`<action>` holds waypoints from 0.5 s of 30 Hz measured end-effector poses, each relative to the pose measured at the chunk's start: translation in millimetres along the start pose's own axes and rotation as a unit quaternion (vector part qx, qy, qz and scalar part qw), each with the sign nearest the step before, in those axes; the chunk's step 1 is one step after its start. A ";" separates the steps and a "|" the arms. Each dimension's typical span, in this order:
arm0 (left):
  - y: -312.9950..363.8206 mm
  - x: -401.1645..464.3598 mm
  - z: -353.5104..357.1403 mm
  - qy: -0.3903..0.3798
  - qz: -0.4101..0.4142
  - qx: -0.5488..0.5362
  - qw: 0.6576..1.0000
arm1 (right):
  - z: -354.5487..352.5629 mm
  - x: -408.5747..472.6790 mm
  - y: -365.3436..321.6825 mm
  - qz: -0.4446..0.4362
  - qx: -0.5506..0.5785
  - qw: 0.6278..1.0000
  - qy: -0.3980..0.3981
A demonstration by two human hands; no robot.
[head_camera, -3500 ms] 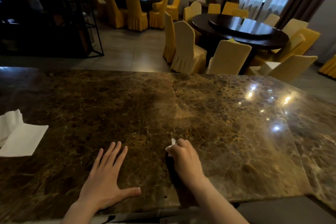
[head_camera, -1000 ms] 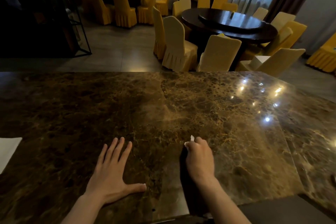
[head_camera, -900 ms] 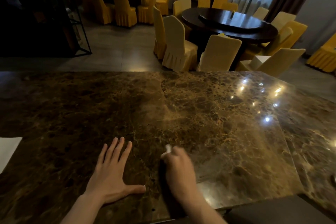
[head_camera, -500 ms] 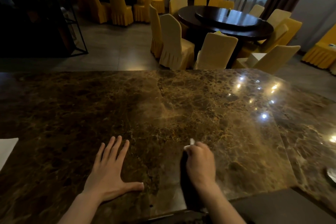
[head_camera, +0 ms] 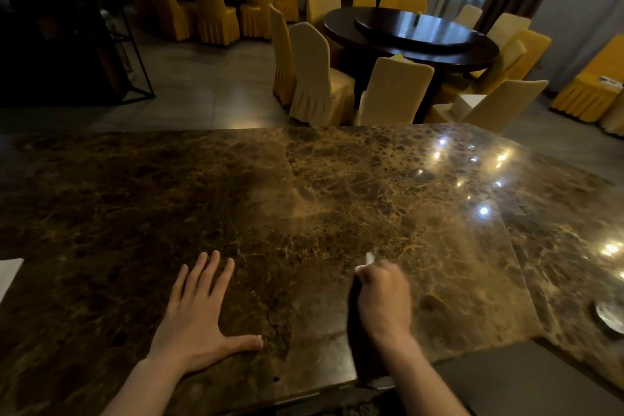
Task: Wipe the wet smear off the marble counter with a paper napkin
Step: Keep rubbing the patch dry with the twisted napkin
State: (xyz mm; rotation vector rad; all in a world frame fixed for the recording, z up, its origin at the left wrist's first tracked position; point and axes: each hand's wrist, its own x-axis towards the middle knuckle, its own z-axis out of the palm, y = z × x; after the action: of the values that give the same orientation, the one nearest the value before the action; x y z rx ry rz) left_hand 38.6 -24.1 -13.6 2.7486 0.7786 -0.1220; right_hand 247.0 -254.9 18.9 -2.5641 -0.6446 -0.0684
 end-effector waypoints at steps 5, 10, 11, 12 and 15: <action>-0.7 -0.7 2.7 0.011 0.000 0.008 1.000 | 33.0 -55.3 -58.0 -0.213 0.064 0.967 -0.124; -2.2 -0.8 3.8 0.016 0.003 0.006 1.000 | -6.4 -1.1 12.9 -0.054 0.008 0.998 -0.030; -2.3 -1.0 3.9 0.019 0.002 0.006 1.000 | -11.7 7.0 19.6 -0.014 0.000 1.000 -0.006; -2.0 -0.7 4.0 0.016 0.003 0.008 1.000 | -10.6 9.7 17.8 0.009 -0.007 1.000 0.009; -1.8 0.1 4.5 0.014 -0.002 0.008 1.000 | 12.2 -18.7 -31.9 -0.045 0.023 0.998 -0.033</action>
State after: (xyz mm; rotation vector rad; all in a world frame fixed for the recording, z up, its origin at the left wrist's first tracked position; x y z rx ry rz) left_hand 37.7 -23.9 -18.4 2.7693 0.7927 -0.0912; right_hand 215.0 -232.7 19.5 -2.5024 -0.7765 0.0002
